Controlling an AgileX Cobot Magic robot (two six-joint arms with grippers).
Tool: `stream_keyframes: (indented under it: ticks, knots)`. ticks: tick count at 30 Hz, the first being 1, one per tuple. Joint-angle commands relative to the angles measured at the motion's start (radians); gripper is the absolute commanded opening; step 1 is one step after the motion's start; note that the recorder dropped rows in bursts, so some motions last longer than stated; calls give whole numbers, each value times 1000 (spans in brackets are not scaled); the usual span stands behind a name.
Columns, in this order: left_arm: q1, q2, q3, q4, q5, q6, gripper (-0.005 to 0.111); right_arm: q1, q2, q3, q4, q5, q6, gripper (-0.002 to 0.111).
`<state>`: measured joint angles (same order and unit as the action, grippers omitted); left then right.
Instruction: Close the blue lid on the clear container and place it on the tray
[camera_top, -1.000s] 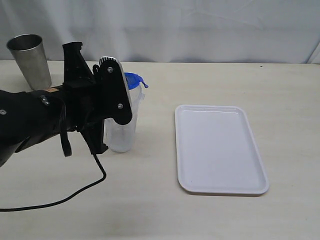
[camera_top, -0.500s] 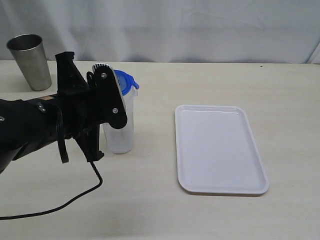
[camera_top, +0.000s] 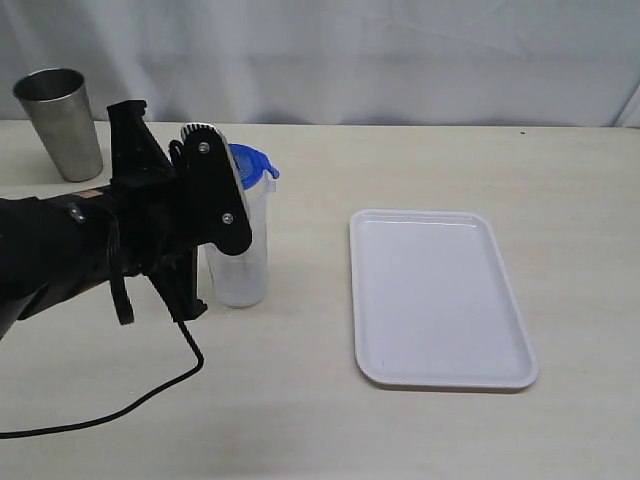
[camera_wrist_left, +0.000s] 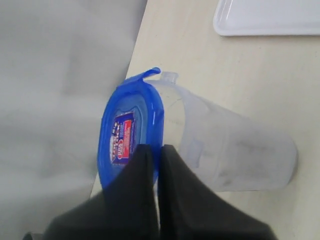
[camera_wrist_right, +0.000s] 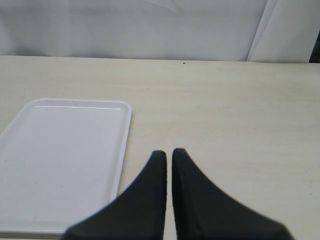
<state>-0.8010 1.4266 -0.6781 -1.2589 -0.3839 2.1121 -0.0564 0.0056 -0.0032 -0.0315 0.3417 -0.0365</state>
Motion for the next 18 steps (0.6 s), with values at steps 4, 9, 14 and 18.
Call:
stream_keyframes:
  ticks: [4,9,14,18]
  knots:
    - [-1,-49,6,-5,-12,31,0,1,-6,3,1,0,0,4]
    - [-1,-47,6,0,10,31,0,1,-6,3,1,0,0,4]
    - [-1,-47,6,-6,12,31,0,1,-6,3,1,0,0,4]
    - [-1,-47,6,-6,15,31,0,1,-6,3,1,0,0,4]
